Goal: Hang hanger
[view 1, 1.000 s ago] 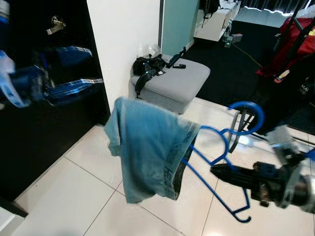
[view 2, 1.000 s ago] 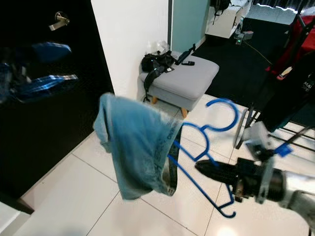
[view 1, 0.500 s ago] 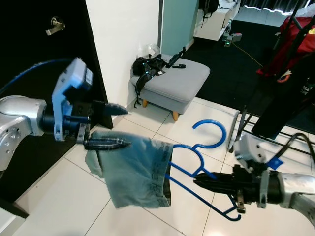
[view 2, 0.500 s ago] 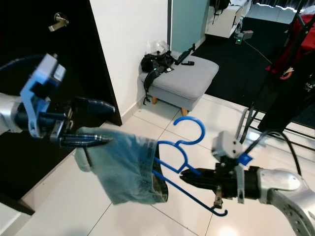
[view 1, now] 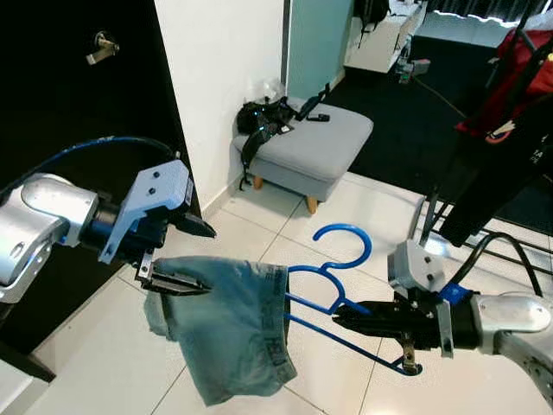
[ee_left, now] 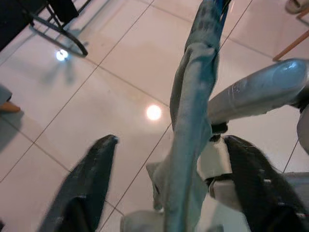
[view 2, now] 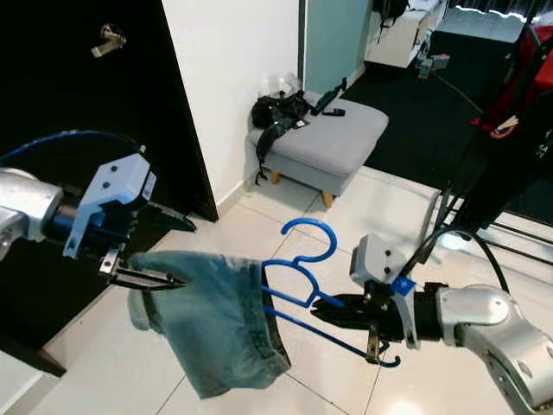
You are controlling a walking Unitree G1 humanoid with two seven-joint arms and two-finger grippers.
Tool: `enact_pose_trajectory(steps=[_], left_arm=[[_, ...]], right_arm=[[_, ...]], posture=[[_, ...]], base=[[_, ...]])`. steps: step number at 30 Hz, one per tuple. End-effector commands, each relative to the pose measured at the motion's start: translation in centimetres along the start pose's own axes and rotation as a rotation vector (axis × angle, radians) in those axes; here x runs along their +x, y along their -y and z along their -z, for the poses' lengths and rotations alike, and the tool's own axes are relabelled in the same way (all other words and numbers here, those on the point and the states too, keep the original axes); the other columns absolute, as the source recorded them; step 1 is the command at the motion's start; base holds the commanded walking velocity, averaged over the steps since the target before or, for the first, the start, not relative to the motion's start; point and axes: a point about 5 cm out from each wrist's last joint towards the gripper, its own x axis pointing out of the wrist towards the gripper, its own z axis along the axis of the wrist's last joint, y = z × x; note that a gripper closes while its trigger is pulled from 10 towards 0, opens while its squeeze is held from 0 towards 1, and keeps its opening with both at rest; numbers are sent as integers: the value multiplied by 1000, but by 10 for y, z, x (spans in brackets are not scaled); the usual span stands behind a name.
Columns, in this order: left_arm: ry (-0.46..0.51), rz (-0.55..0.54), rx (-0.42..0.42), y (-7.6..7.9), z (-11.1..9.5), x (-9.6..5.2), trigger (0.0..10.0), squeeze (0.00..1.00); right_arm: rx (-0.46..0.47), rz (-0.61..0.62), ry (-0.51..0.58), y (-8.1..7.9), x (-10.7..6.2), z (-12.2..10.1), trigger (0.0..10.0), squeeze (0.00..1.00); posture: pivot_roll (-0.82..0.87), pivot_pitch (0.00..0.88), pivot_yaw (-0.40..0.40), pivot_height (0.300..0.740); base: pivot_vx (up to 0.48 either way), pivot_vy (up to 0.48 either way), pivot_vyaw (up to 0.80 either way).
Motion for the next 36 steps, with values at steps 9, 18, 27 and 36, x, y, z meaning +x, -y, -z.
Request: enact_pose_trajectory(steps=[9, 18, 27, 36], left_arm=[[-23, 53, 6, 4, 4, 19, 0, 0], [-10, 41, 1, 2, 8, 36, 0, 0], [-12, -25, 7, -4, 11, 43, 0, 0], [75, -187, 48, -22, 0, 41, 0, 0]], right_arm=[[-49, -4, 20, 2, 6, -8, 10000, 0], [-69, 12, 51, 5, 7, -15, 10000, 0], [-74, 26, 69, 7, 9, -17, 10000, 0], [37, 102, 158, 13, -3, -15, 10000, 1000]], posture=[[-26, 78, 45, 740], [-30, 77, 46, 740], [-29, 79, 46, 740], [-30, 87, 33, 740]], base=[[0, 0, 0], [0, 0, 0], [0, 0, 0], [0, 0, 0]])
